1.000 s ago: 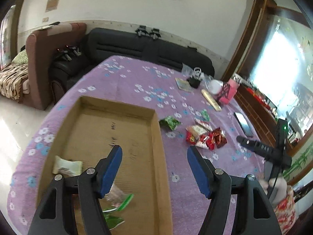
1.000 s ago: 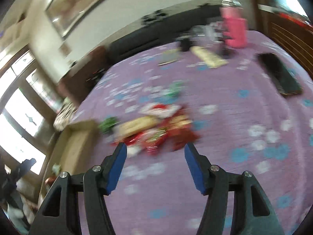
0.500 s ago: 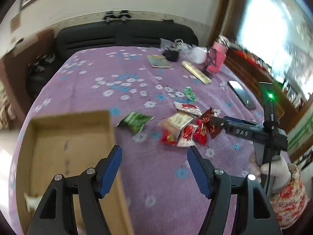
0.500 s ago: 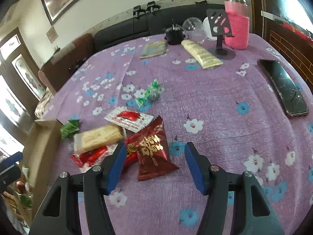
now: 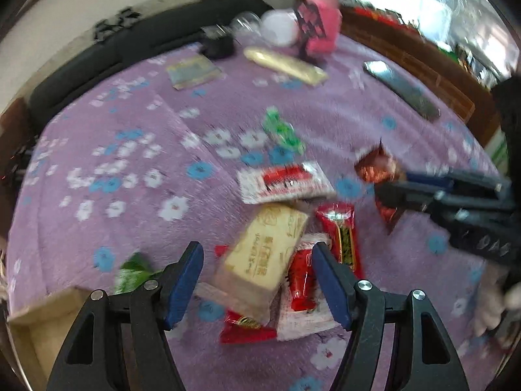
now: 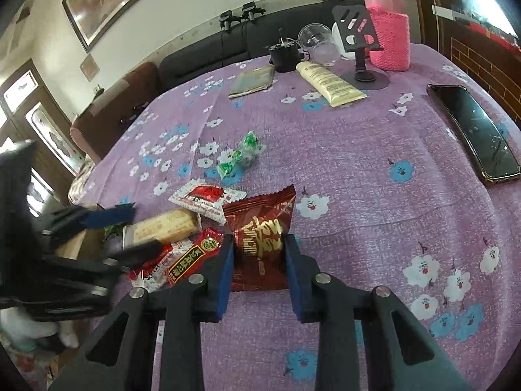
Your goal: Organize snacks
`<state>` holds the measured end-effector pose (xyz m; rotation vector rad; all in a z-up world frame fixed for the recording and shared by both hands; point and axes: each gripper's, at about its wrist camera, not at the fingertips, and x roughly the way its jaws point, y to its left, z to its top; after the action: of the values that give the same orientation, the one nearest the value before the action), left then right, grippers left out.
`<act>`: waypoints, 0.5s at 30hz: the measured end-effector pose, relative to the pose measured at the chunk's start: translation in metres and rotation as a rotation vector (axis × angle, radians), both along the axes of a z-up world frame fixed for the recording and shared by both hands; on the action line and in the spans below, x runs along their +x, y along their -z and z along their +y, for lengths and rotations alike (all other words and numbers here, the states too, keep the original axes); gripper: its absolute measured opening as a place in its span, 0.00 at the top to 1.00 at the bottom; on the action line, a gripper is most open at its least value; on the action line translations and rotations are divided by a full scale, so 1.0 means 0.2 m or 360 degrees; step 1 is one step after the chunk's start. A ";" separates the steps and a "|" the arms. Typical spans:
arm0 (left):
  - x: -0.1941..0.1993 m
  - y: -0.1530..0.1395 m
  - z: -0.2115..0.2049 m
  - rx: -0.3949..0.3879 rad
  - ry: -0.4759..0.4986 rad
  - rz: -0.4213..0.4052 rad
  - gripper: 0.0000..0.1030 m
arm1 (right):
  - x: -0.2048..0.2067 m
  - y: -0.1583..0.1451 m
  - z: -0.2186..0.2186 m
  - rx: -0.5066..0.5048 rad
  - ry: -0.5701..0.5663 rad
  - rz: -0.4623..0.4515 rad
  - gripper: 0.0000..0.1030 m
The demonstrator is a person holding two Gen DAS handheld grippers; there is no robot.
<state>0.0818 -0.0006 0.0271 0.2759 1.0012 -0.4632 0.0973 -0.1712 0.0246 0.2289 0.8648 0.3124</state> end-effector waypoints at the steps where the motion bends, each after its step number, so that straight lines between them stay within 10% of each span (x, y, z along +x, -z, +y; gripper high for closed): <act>1: 0.00 0.01 -0.01 -0.0017 0.0024 0.0038 0.31 | 0.00 0.00 0.00 0.0008 -0.0001 0.0007 0.73; 7: -0.02 -0.01 -0.02 -0.0091 -0.0029 0.0027 0.72 | 0.00 0.00 -0.02 0.0035 0.0006 0.0009 0.73; 15: -0.14 -0.06 -0.01 -0.0142 -0.0018 0.0015 0.75 | -0.02 -0.01 -0.02 0.0052 0.0012 -0.0009 0.73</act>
<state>0.0543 -0.0034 0.0395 0.1882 0.9882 -0.4975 0.0934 -0.1759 0.0273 0.2611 0.8535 0.3203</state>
